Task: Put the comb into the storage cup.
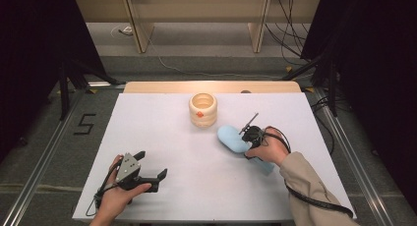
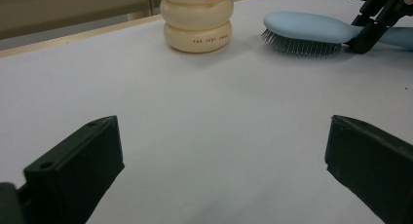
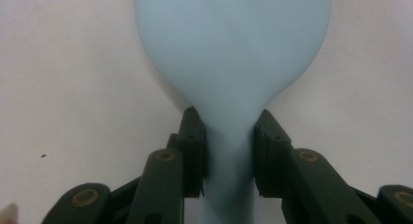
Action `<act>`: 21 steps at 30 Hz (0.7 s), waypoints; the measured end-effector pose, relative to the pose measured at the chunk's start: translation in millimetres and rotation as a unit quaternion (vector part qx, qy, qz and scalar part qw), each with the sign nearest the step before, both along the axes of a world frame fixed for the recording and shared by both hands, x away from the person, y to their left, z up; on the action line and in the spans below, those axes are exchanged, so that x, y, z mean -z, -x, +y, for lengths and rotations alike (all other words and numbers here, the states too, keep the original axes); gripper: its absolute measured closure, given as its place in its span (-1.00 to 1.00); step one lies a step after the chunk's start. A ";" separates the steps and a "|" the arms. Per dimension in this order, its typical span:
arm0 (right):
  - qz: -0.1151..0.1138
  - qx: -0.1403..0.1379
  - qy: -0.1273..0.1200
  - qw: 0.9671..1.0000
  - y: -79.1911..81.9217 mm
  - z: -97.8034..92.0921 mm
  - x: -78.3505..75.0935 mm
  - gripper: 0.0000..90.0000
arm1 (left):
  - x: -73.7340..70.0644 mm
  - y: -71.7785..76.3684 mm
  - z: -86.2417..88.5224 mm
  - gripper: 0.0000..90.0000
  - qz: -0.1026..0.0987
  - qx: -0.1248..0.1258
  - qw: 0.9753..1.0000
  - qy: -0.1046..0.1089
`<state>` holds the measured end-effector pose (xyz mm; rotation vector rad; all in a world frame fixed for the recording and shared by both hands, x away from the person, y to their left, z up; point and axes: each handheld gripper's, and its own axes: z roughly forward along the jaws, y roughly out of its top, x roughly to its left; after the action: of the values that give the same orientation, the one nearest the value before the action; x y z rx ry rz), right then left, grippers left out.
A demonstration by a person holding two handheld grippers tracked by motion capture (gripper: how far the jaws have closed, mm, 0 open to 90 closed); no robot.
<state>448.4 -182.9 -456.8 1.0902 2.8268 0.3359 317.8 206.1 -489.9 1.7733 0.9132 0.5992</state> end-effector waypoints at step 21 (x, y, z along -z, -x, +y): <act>-0.010 0.005 -0.004 1.000 3.0 -0.8 0.3 0.56 | -0.1 0.0 0.1 -1.00 0.000 -0.001 1.000 0.000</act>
<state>445.4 -183.7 -457.0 1.0971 2.8045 0.3566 317.8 206.2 -489.8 1.7719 0.9146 0.5996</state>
